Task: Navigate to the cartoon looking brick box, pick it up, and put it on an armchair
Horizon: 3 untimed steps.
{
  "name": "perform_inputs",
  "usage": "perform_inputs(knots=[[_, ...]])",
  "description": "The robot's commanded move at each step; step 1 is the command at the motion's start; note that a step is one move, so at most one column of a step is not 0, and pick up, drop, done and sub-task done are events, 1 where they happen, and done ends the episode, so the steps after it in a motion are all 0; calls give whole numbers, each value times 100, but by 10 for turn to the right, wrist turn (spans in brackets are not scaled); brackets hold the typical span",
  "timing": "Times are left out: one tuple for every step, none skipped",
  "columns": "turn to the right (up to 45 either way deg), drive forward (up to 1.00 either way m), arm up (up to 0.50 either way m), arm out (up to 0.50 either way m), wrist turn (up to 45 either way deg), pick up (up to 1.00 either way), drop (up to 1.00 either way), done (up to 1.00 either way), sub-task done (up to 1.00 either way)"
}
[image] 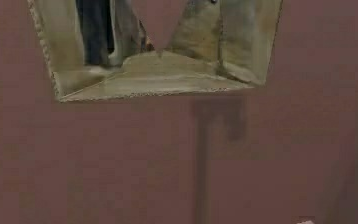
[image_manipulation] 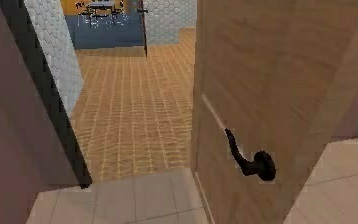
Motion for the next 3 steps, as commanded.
perform_inputs(knots=[[450,0,0,0,0,0,0,0,0],[120,0,0,0,0,0,0,0,0],[0,10,0,0,0,0,0,0,0]])
